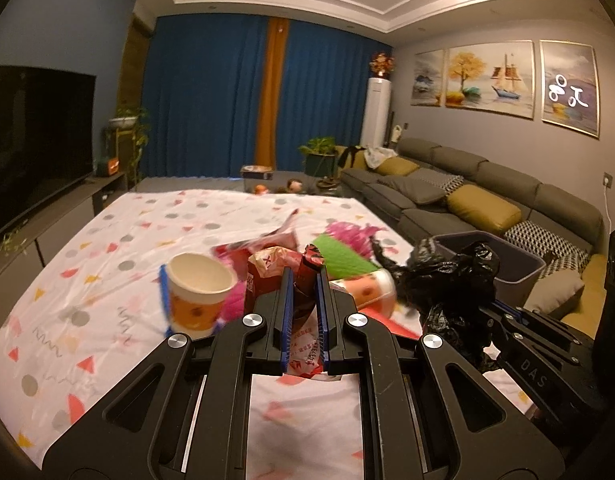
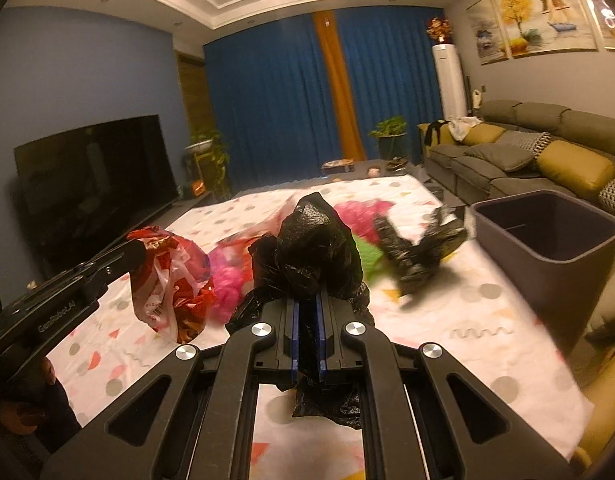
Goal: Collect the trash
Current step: 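Carry the red wrapper and black bag over the grey bin with both tools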
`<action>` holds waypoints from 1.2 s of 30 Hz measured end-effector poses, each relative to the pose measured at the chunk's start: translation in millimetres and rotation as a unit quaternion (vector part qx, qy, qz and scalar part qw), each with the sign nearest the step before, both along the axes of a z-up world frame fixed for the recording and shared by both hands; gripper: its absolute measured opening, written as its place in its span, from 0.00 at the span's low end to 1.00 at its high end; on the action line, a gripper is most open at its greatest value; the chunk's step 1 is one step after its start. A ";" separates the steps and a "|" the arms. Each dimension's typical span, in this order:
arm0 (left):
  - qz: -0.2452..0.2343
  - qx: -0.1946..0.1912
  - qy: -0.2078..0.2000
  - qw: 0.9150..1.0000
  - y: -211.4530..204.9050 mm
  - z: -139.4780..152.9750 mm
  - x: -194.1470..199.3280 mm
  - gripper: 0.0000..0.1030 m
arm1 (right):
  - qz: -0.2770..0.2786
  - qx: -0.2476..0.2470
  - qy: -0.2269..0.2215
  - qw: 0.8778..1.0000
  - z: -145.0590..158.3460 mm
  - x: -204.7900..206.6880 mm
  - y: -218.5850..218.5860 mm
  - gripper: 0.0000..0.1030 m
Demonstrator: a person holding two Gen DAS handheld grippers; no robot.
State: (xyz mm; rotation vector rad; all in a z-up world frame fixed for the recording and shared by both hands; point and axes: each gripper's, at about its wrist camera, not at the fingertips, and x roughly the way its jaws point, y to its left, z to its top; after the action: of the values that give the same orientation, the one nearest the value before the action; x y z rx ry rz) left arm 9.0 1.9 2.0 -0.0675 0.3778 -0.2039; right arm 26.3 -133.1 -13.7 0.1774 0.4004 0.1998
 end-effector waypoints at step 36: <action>-0.160 -0.011 -0.021 0.987 -231.0 10.0 100.6 0.10 | -0.212 -0.037 -0.039 0.976 5.8 49.9 -193.8 0.08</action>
State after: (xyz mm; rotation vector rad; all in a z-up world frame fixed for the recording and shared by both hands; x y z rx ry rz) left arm 109.6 -229.1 12.1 -0.0242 0.3434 -0.5273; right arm 76.2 -327.0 -7.9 0.1770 0.2830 -0.2280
